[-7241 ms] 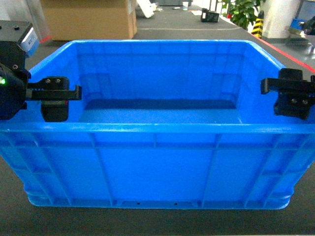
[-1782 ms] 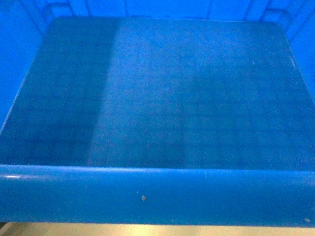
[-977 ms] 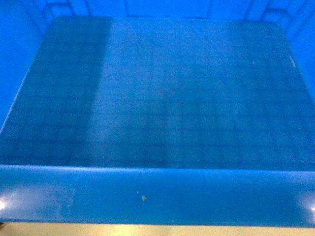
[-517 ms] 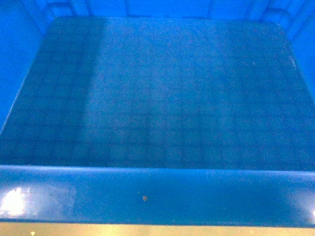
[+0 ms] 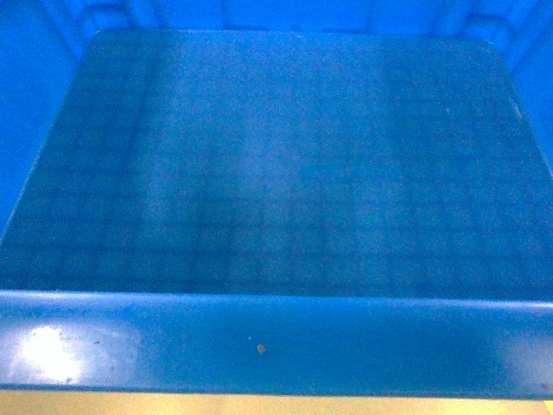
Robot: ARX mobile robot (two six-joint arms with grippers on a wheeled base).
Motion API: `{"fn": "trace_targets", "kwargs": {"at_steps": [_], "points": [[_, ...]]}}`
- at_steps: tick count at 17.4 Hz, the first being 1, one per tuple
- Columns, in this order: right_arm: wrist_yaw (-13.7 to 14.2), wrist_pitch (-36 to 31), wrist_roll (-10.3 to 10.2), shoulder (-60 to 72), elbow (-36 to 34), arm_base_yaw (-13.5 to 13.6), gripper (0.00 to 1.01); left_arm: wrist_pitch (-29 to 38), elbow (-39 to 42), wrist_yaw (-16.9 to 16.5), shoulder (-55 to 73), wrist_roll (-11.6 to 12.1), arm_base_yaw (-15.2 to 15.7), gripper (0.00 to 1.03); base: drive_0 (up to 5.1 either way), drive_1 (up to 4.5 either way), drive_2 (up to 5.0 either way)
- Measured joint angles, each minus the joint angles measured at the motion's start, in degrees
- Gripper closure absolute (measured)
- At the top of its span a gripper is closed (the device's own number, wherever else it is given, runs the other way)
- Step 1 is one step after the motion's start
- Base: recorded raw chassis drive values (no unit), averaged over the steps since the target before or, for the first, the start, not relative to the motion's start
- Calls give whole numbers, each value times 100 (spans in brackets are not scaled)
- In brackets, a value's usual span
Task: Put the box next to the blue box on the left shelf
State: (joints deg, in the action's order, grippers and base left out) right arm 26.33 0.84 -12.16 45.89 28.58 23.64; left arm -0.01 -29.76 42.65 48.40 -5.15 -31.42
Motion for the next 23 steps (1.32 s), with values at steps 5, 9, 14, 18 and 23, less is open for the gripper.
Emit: {"fn": "trace_targets", "kwargs": {"at_steps": [5, 9, 14, 18, 23], "points": [[-2, -22, -2, 2, 0, 7, 92, -4, 0, 20, -24, 2, 0, 69, 0, 165, -165], [-2, -4, -2, 9, 0, 4, 92, -22, 0, 20, -15, 2, 0, 69, -6, 407, -420], [-4, -2, -2, 11, 0, 4, 92, -24, 0, 22, -13, 2, 0, 69, -3, 411, -416], [-4, -20, 0, 13, 0, 4, 92, -7, 0, 20, -4, 2, 0, 69, 0, 413, -414], [-2, -9, 4, 11, 0, 4, 92, -13, 0, 20, -2, 2, 0, 69, -1, 413, -414]]}}
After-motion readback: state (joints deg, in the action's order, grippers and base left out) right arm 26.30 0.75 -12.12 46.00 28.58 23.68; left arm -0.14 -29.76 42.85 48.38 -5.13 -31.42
